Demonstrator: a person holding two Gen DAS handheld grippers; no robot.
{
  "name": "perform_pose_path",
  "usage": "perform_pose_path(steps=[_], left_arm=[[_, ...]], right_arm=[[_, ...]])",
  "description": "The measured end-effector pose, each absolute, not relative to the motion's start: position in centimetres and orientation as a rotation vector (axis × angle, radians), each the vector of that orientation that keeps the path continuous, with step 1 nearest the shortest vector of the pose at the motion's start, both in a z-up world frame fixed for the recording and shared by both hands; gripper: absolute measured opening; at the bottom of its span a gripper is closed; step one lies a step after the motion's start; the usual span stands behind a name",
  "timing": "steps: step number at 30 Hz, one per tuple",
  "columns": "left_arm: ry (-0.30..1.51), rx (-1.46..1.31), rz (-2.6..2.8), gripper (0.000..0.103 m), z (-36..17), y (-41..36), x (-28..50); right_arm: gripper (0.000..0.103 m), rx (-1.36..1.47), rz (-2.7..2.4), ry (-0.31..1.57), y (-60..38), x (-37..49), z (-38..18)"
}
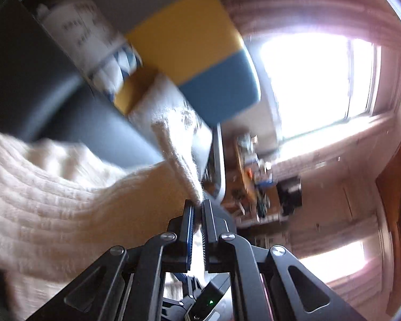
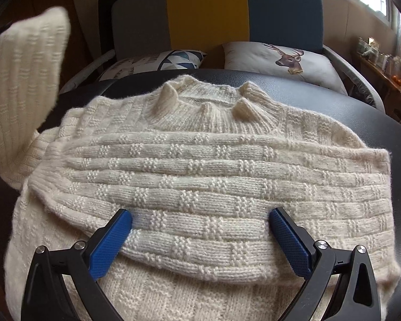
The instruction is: Fold clothes
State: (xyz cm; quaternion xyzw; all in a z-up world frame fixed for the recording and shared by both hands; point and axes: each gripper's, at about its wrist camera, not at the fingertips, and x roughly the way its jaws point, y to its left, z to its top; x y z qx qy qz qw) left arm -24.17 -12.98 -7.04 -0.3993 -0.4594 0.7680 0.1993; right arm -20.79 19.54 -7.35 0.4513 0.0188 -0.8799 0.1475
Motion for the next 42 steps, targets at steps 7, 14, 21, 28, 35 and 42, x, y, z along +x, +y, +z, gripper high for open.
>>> perform_pose_path(steps=[7,14,21,28,35,42], left_arm=[[-1.18,-1.379,2.094,0.004,-13.5,-6.8,-24.7],[-1.04,-1.451,2.118,0.007,-15.2,-5.8,-23.1],[-1.077,-1.27,2.229,0.016,-11.9,-11.2,-16.1],[-1.241,-1.277,2.284,0.016,-16.6,-15.8,-11.5],[-1.213,-1.285,2.341,0.016,-18.6,-16.2,-10.7],[-1.117,-1.238,2.368,0.016,-16.9,-14.7,-11.9]], right_arm=[[0.103,1.267,-2.517,-0.012,20.3,-20.7,-7.3],[0.103,1.182,-2.361,-0.398,23.6,-21.4,-5.5],[0.102,1.164,-2.061,-0.975,25.1,-24.3,-6.5],[0.103,1.196,-2.058,-1.182,24.1,-25.6,-8.1],[0.008,1.34,-2.069,-1.336,25.2,-26.6,-10.6],[0.008,1.249,-2.221,-0.927,21.9,-28.7,-2.7]])
